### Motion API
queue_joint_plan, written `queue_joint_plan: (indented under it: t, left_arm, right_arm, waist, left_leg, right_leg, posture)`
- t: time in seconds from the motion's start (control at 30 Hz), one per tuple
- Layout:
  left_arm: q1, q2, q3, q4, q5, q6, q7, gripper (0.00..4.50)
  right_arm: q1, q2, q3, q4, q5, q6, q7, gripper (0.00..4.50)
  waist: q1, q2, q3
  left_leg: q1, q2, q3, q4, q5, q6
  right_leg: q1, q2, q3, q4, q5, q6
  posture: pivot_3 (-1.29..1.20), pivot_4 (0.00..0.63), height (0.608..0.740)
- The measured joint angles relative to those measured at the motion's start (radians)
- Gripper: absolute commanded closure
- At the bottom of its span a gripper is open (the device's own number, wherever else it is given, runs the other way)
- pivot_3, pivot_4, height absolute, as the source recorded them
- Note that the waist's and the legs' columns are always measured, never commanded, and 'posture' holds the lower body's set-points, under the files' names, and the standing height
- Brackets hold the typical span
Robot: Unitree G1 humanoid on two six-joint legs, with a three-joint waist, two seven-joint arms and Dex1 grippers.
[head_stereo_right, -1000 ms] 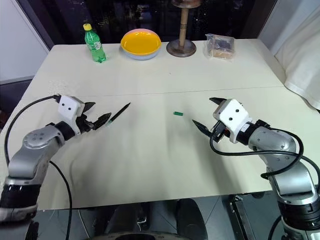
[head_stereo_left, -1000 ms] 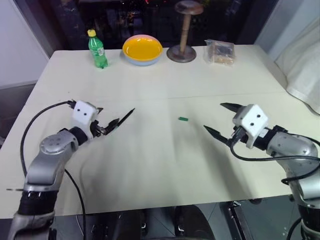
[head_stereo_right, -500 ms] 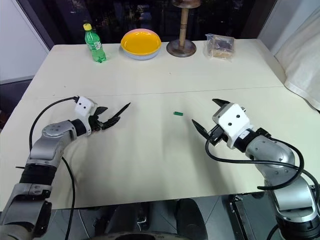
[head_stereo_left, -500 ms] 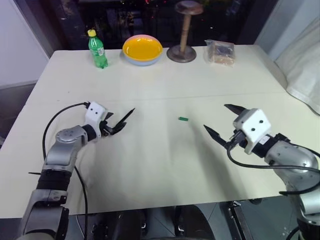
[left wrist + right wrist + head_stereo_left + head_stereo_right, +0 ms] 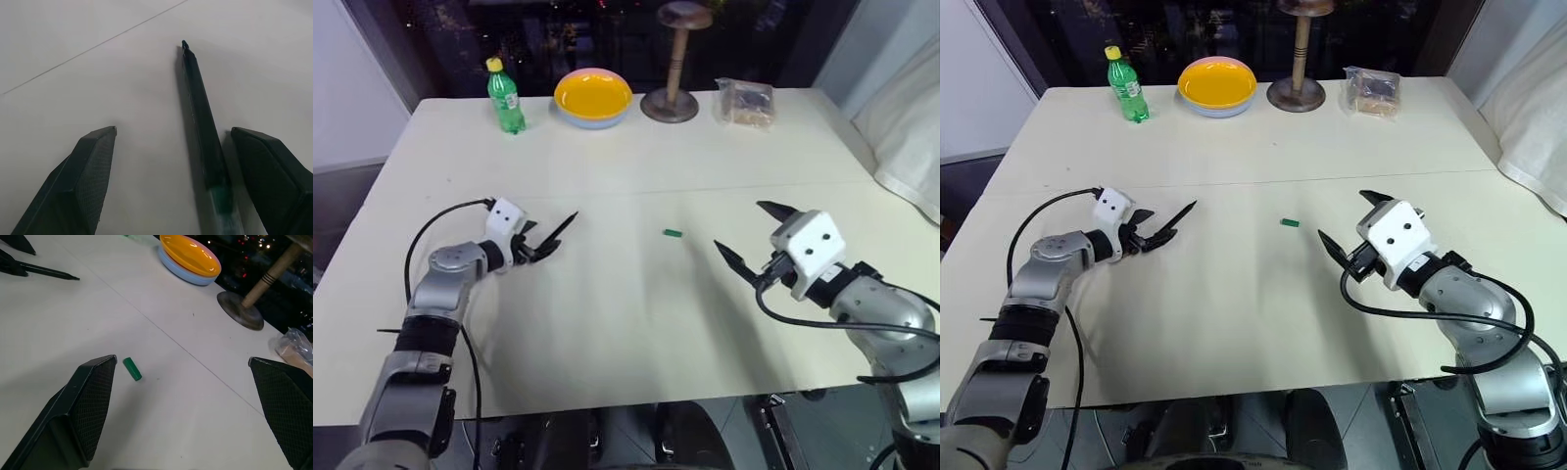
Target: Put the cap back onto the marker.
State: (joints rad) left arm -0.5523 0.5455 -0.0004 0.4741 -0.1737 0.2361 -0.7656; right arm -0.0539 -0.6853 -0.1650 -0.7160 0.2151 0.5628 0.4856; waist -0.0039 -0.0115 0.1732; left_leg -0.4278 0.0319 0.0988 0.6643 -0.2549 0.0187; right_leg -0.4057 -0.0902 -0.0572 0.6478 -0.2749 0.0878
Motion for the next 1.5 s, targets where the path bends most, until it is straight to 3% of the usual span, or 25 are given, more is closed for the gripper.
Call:
queue_joint_plan:
  t: [0.07,0.27,0.7,0.87,1.1,1.5]
  left_arm:
    - [-0.008,-0.006,-0.008,0.008,0.009,-0.011,-0.003,1.47]
    - [-0.011,-0.015,-0.022,0.015,0.012,-0.025,-0.03,4.43]
    - [0.021,0.02,-0.022,-0.057,0.012,-0.003,-0.063,4.43]
    - [0.054,0.093,-0.008,-0.226,-0.01,0.028,-0.111,4.43]
    - [0.162,0.134,0.057,-0.572,-0.15,0.184,-0.148,4.43]
    - [0.328,0.151,0.139,-0.795,-0.202,0.287,-0.039,4.43]
  right_arm:
    - [-0.005,0.0,0.0,0.0,-0.002,0.0,0.0,0.0]
    - [-0.02,0.0,0.005,0.0,-0.005,0.0,0.0,0.0]
    - [-0.07,0.0,0.029,0.076,0.001,-0.013,0.039,0.0]
    - [-0.11,0.01,0.059,0.27,0.008,-0.083,0.106,0.0]
    - [-0.306,0.024,0.12,0.598,0.027,-0.176,0.265,0.0]
    - [-0.604,0.081,0.278,1.178,-0.057,-0.42,0.529,0.0]
  waist:
    - [0.002,0.0,0.0]
    - [0.009,0.0,0.0]
    - [0.007,0.0,0.0]
    - [0.01,-0.001,0.0]
    - [0.002,-0.001,0.0]
    - [-0.013,0.0,0.001]
  left_leg:
    - [0.0,0.0,0.0,0.0,0.0,0.0]
    - [0.001,0.001,0.0,0.001,0.0,0.0]
    - [0.0,0.001,0.0,0.001,0.0,0.0]
    - [0.0,0.001,0.0,0.001,0.0,0.0]
    - [0.001,0.001,0.0,0.001,0.0,0.0]
    - [0.001,0.002,0.001,0.001,0.001,-0.001]
  right_leg:
    - [0.0,0.0,0.0,0.0,0.0,0.0]
    - [0.0,0.001,0.0,0.001,0.0,0.0]
    - [0.0,0.002,0.0,0.001,0.0,0.0]
    - [0.0,0.001,0.001,0.001,0.0,0.0]
    - [0.0,0.002,0.001,0.002,0.0,0.0]
    - [0.0,0.002,0.001,0.002,0.0,0.0]
  posture:
    - [0.0,0.15,0.74]
    - [0.0,0.15,0.74]
    - [0.0,0.15,0.74]
    - [0.0,0.15,0.74]
    - [0.0,0.15,0.74]
    - [0.0,0.15,0.74]
